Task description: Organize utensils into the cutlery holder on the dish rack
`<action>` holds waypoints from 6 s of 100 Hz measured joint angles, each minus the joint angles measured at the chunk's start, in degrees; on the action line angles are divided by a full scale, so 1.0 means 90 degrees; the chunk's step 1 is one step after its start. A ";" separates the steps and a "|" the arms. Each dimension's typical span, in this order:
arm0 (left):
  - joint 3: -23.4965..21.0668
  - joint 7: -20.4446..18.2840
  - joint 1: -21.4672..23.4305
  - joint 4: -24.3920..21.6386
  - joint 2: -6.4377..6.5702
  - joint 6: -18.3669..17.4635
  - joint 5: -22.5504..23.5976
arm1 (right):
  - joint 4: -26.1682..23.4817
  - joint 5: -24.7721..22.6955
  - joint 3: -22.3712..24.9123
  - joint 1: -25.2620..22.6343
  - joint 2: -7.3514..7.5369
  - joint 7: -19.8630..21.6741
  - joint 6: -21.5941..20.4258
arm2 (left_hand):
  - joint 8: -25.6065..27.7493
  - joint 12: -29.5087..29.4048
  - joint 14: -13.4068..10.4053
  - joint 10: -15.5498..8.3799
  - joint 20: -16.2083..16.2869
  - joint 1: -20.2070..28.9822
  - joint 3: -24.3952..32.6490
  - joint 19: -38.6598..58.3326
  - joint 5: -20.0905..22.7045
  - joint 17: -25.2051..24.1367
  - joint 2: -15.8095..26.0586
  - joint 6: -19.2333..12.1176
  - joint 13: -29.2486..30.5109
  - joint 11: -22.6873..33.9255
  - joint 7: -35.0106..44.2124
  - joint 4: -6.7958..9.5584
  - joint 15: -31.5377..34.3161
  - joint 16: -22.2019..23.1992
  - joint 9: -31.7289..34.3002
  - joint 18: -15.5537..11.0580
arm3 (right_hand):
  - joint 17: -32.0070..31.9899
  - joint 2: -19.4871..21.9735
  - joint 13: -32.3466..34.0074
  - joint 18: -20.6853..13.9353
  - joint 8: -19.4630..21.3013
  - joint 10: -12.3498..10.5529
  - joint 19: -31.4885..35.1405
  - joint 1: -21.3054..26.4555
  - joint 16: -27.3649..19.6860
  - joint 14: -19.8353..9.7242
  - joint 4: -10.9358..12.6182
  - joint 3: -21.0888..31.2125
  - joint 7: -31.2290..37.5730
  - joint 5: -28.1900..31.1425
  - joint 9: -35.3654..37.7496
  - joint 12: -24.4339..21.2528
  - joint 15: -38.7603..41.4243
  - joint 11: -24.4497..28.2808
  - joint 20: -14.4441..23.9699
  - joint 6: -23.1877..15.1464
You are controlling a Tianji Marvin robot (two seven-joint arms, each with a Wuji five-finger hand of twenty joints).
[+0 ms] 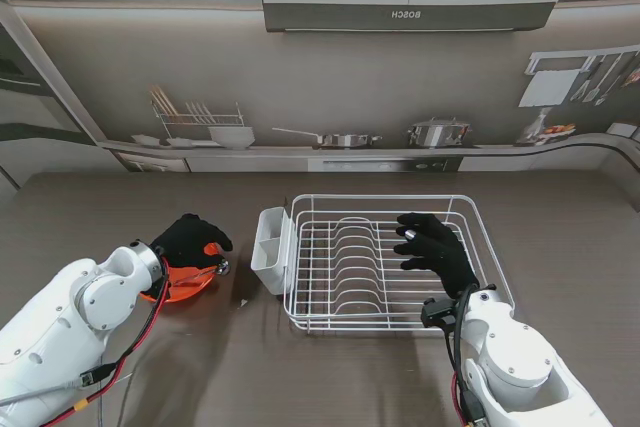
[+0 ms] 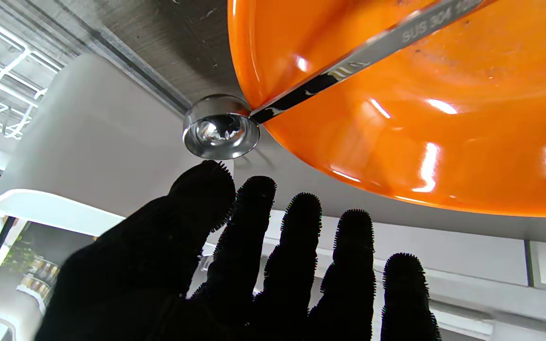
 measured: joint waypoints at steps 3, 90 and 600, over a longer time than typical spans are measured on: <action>0.0025 -0.0008 -0.0016 0.0011 0.0006 -0.0002 0.0000 | -0.0002 0.0001 0.0000 0.0000 0.0000 0.0000 0.0004 | -0.0021 0.0000 -0.0001 0.0000 0.0000 -0.0001 0.0000 0.0000 -0.0002 0.0000 0.0000 0.0000 0.0000 0.0000 -0.0012 0.0000 0.0000 0.0000 0.0000 0.0000 | 0.0000 0.0000 0.0000 0.0000 0.0000 0.0000 0.0000 0.0000 0.0000 0.0000 0.0000 0.0000 0.0000 0.0000 0.0000 0.0000 0.0000 0.0000 0.0000 0.0000; 0.0082 -0.0283 0.0018 -0.0069 0.0065 0.0010 0.0164 | -0.0063 0.0206 0.0035 -0.0054 -0.0011 -0.0009 0.0043 | -0.0170 -0.0039 -0.0083 -0.0113 -0.0075 -0.0122 0.0246 0.0000 -0.0085 0.0001 -0.0119 -0.0154 -0.0093 -0.0016 -0.0052 0.0001 -0.0076 -0.0014 -0.0191 0.0000 | 0.0003 0.0000 0.0065 0.0001 0.0000 0.0009 0.0000 -0.0001 0.0000 0.0046 0.0000 0.0000 0.0000 0.0000 0.0000 0.0000 -0.0038 0.0000 0.0000 0.0047; 0.0113 0.0221 -0.0337 -0.0750 -0.0404 0.0089 -0.2775 | -0.0010 0.0231 -0.0024 -0.0018 -0.0021 0.0010 0.0145 | 0.3219 0.3377 -0.0172 -0.0374 -0.0154 0.0654 -0.0407 0.0472 -0.0989 0.0002 0.0449 -0.0607 0.0081 0.0730 0.4224 -0.1083 0.0118 0.0045 0.0302 -0.0017 | 0.0007 0.0095 0.0066 0.0003 -0.0001 0.0035 0.0000 -0.0007 0.0000 0.0054 0.0000 0.0000 0.0000 0.0000 0.0000 0.0000 -0.0038 0.0000 0.0000 0.0053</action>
